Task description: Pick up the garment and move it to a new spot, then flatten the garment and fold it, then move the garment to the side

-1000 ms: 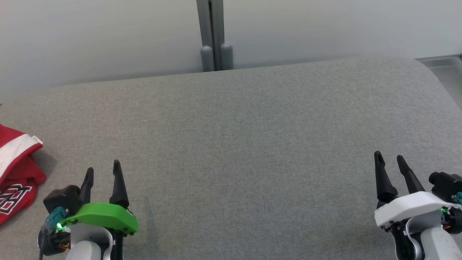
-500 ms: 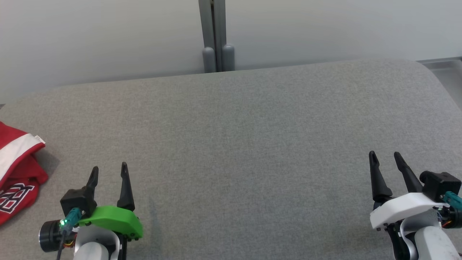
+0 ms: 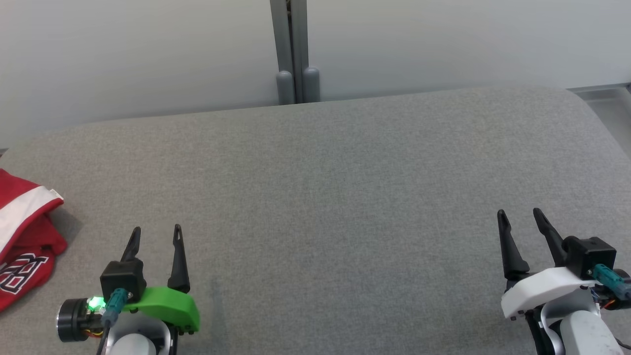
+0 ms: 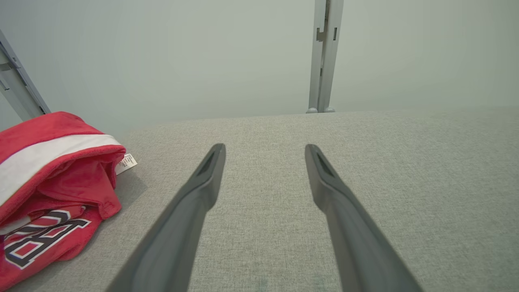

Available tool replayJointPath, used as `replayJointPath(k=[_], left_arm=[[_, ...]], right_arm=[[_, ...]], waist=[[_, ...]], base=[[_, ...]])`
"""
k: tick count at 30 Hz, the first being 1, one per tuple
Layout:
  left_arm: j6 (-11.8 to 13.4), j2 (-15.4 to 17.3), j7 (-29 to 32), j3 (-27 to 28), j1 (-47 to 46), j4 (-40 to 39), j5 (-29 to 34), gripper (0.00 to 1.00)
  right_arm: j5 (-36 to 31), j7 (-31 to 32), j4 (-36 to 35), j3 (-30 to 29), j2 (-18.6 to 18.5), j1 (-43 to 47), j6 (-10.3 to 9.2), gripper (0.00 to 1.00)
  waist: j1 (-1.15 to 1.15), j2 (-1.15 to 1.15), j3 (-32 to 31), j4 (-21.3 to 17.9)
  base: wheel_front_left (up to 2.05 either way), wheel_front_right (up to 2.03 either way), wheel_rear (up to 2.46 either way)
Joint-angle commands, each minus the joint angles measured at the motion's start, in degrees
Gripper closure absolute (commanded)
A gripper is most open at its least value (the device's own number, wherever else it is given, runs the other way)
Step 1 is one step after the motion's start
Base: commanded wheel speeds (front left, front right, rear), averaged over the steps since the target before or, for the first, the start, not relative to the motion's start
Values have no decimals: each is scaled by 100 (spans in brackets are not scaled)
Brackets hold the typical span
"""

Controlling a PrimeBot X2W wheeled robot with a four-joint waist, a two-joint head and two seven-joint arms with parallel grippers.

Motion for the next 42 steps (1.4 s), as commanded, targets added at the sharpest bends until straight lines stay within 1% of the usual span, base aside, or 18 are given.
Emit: replayJointPath(k=[1, 6, 16, 22, 26, 29, 36, 40, 42], left_arm=[[23, -10, -47, -1, 76, -15, 111, 0], [-144, -98, -104, -45, 216, 31, 275, 0], [-348, -265, -212, 160, 311, 62, 598, 0], [-332, -322, -257, 361, 364, 125, 780, 0], [-410, -348, -253, 447, 314, 194, 796, 0], [-470, -340, -250, 490, 302, 253, 861, 0], [-447, -353, -250, 804, 339, 362, 796, 0], [-417, -393, -251, 992, 365, 385, 738, 0], [-385, -403, -250, 1132, 378, 379, 690, 0]], right_arm=[[-130, -53, 25, -31, -3, 36, 2, 0], [-334, -109, 121, -44, 29, 133, 2, 0], [-752, -215, 44, -171, 93, 235, 2, 0], [-887, -262, 66, -156, 119, 264, 1, 0], [-870, -256, 66, -61, 123, 251, 1, 0], [-850, -256, 63, 46, 130, 237, 1, 0], [-775, -256, 134, 318, 131, 89, -1, 0], [-732, -256, 204, 467, 130, -3, -1, 0], [-723, -256, 240, 603, 130, -92, -1, 0]], waist=[[0, 0, -12, -1], [0, 0, -43, 10], [0, 0, -58, 187], [0, 0, -33, 406], [0, 0, 39, 809], [0, 0, 84, 1256], [0, 0, 195, 2320], [0, 0, 274, 2825], [0, 0, 349, 2994]], base=[[0, 0, 0], [0, 0, 0], [0, 0, 0], [0, 0, 0], [0, 0, 0], [0, 0, 0], [0, 0, 0], [0, 0, 0], [0, 0, 0]])
